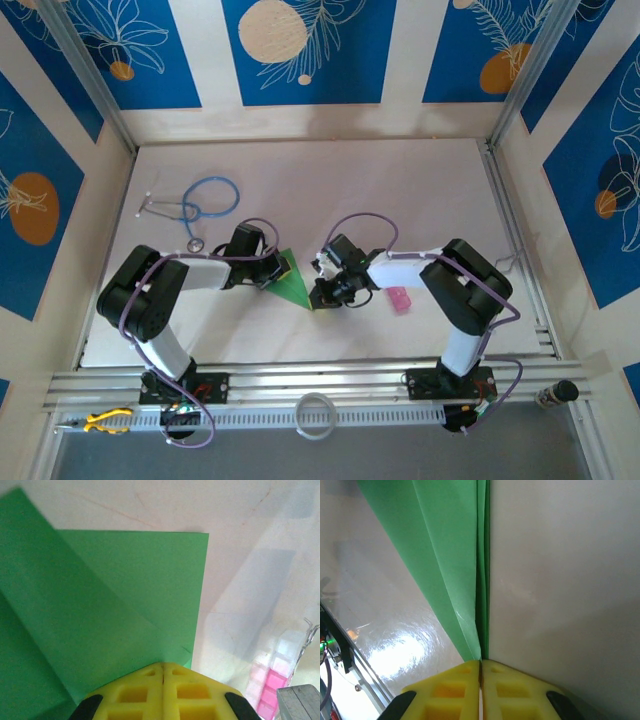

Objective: Fold a paper plane with a square sheet of paper (pick it up from the middle)
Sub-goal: Fourth fold the wing at the center of the table.

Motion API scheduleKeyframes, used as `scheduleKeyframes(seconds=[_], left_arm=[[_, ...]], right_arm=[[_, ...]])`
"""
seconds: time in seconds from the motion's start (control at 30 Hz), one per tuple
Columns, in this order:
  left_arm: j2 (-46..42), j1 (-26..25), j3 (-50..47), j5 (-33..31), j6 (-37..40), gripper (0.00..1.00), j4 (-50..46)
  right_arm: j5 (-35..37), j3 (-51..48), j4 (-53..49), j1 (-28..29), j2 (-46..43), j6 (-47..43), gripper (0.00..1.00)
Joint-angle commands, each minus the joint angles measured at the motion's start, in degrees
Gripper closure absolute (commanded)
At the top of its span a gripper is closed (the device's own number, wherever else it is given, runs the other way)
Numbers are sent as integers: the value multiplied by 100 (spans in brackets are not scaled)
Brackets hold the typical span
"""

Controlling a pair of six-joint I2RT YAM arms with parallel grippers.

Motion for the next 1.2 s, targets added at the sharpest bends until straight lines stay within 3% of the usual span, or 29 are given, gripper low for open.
scheduleKeyframes(seconds=[0.0, 0.13, 0.3, 0.47, 0.57, 0.87, 1.17], left_arm=[[141, -42, -49, -230, 141, 96, -501], [130, -42, -71, -238, 170, 96, -519], [139, -42, -97, -236, 171, 96, -502], [189, -41, -73, -237, 171, 97, -486], [191, -41, -74, -240, 167, 97, -477], [205, -38, -86, -229, 151, 97, -454], [215, -42, -80, -233, 146, 97, -462]], right_arm=[[247, -167, -572, 53, -243, 32, 87], [385, -174, -520, -1, -639, 157, 82], [56, -169, -89, -78, -969, 349, 79], [-649, 151, 346, -130, -565, 472, 90], [-685, 411, 326, -79, -207, 451, 95], [-489, 847, -62, -7, 474, 233, 97], [-484, 59, 196, -26, 489, 236, 97]])
